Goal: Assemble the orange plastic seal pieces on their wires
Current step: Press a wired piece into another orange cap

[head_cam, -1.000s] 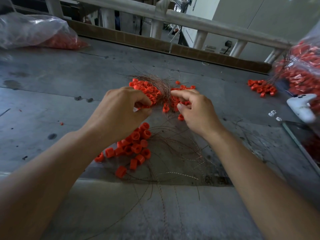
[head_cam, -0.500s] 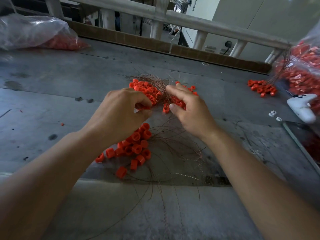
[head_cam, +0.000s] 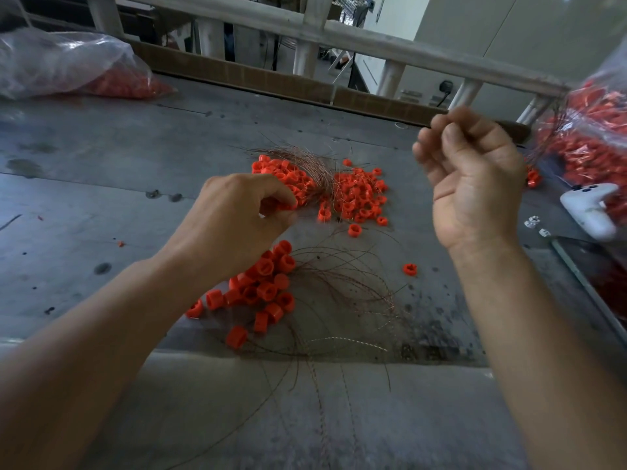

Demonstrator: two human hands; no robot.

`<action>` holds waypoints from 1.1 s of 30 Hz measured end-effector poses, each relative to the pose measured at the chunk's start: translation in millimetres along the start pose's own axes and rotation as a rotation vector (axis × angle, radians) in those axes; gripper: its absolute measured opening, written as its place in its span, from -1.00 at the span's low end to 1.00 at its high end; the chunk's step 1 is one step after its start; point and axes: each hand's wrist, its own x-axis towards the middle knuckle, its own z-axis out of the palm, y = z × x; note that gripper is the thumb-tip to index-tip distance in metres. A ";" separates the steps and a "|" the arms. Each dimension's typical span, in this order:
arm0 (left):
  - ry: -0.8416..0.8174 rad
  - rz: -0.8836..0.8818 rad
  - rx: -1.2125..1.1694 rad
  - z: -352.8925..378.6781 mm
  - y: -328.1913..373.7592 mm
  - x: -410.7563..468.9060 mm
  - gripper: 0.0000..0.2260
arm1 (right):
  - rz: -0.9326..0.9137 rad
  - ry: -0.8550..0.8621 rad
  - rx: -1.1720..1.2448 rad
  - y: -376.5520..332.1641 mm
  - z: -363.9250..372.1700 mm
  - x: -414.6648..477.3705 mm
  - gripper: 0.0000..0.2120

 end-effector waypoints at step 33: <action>0.029 0.327 -0.094 -1.8 13.2 -11.2 -0.79 | 0.019 -0.824 -0.860 13.7 16.8 -40.6 -0.69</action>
